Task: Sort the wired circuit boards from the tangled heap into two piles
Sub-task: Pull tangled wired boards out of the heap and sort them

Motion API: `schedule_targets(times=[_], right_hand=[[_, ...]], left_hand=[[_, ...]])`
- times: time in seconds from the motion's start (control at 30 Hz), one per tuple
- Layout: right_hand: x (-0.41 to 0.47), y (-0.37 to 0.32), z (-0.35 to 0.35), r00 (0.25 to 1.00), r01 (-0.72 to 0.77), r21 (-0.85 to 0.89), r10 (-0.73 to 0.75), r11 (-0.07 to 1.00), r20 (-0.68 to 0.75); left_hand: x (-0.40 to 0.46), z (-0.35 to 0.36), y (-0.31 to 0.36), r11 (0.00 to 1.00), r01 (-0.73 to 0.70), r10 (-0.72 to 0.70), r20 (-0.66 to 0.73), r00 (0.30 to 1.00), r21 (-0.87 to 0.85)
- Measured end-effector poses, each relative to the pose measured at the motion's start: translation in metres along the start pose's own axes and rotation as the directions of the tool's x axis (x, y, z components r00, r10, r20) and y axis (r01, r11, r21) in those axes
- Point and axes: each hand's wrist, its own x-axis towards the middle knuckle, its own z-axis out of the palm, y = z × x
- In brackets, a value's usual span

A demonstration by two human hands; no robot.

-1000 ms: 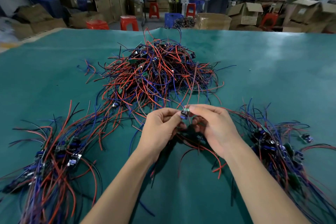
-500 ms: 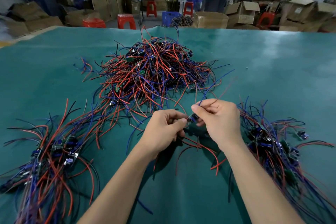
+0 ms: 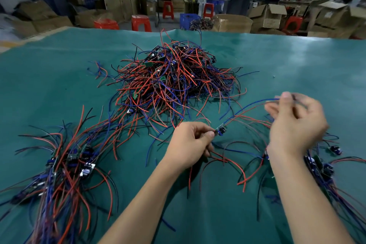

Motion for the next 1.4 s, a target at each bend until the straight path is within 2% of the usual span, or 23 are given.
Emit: schedule_targets(times=[0.03,0.1,0.17,0.2,0.27,0.33,0.37,0.4,0.47,0.63,0.7,0.8,0.87,0.93,0.97,1.03,1.1,1.13,1.17,1.2,1.27,1.33,1.4], right_hand=[[-0.001,-0.001,0.003,0.999,-0.042,0.05,0.043,0.998,-0.024],[-0.01,-0.001,0.009,0.991,-0.136,0.011,0.136,0.991,0.016],[-0.028,0.001,0.017,0.929,-0.235,-0.148,0.267,0.961,0.258],[-0.039,0.003,0.019,0.851,-0.239,-0.247,0.325,0.939,0.412],[-0.057,0.004,0.022,0.706,-0.059,-0.376,0.305,0.925,0.639],[-0.064,0.002,0.024,0.653,0.146,-0.374,0.195,0.916,0.732],[-0.063,0.001,0.023,0.639,0.175,-0.348,0.162,0.921,0.752],[-0.06,0.001,0.023,0.639,0.179,-0.326,0.142,0.928,0.756],[-0.049,-0.001,0.019,0.698,0.169,-0.306,0.105,0.937,0.708],[-0.015,-0.036,0.011,0.936,0.063,-0.11,-0.021,0.992,0.352],[-0.01,-0.066,0.015,0.965,0.071,0.022,-0.074,0.997,0.251],[-0.029,-0.11,0.041,0.929,0.116,0.115,-0.149,0.987,0.338],[-0.066,-0.12,0.071,0.831,0.122,0.04,-0.124,0.992,0.542],[-0.115,-0.118,0.102,0.67,0.078,-0.072,0.002,0.994,0.743],[-0.14,-0.116,0.115,0.58,0.087,-0.139,0.064,0.986,0.812],[-0.179,-0.11,0.132,0.376,0.257,-0.243,0.135,0.935,0.917],[-0.198,-0.101,0.138,0.171,0.451,-0.264,0.207,0.853,0.963],[-0.199,-0.097,0.138,0.107,0.519,-0.251,0.229,0.817,0.968],[-0.193,-0.093,0.138,0.081,0.562,-0.236,0.231,0.793,0.97],[-0.182,-0.087,0.138,0.1,0.582,-0.233,0.216,0.779,0.971],[-0.143,-0.074,0.137,0.252,0.563,-0.29,0.173,0.774,0.952],[-0.091,-0.055,0.136,0.502,0.49,-0.423,0.149,0.762,0.852],[-0.04,-0.029,0.132,0.737,0.38,-0.593,0.155,0.711,0.658]], left_hand=[[0.0,-0.001,0.0,1.0,0.002,-0.002,-0.038,0.999,-0.017],[0.0,-0.003,-0.001,0.991,0.007,-0.024,-0.122,0.992,-0.136],[0.001,-0.006,0.001,0.965,0.006,-0.05,-0.159,0.986,-0.261],[0.001,-0.006,0.002,0.962,-0.002,-0.043,-0.159,0.986,-0.273],[0.0,-0.005,0.002,0.976,-0.031,-0.002,-0.146,0.989,-0.218],[-0.001,-0.004,0.002,0.984,-0.04,0.02,-0.114,0.993,-0.173],[-0.001,-0.005,0.003,0.982,-0.026,0.009,-0.088,0.996,-0.189],[-0.001,-0.006,0.004,0.977,-0.01,-0.002,-0.056,0.998,-0.215],[-0.002,-0.007,0.007,0.973,0.001,0.0,0.006,1.0,-0.233],[-0.007,0.001,0.007,0.999,-0.05,0.051,0.101,0.994,-0.016],[-0.008,0.003,0.005,0.992,-0.085,0.076,0.095,0.993,0.089],[-0.008,0.004,0.004,0.972,-0.129,0.125,0.034,0.992,0.198],[-0.01,0.005,0.01,0.973,-0.15,0.156,-0.022,0.987,0.174],[-0.011,0.01,0.011,0.982,-0.177,0.182,-0.061,0.982,0.068],[-0.012,0.011,0.012,0.986,-0.148,0.152,-0.05,0.987,0.079],[-0.009,0.011,0.011,0.975,-0.072,0.086,-0.061,0.994,0.208],[-0.007,0.011,0.008,0.969,-0.072,0.088,-0.058,0.994,0.235],[-0.005,0.012,0.008,0.969,-0.069,0.085,-0.059,0.995,0.237],[-0.006,0.012,0.006,0.968,-0.064,0.082,-0.067,0.994,0.241],[-0.006,0.011,0.007,0.97,-0.047,0.066,-0.07,0.995,0.238],[-0.011,0.01,0.008,0.982,-0.05,0.059,-0.044,0.997,0.182],[-0.009,0.009,0.004,0.946,-0.122,0.14,-0.038,0.989,0.301],[-0.005,0.008,0.002,0.921,-0.134,0.156,-0.032,0.987,0.366]])
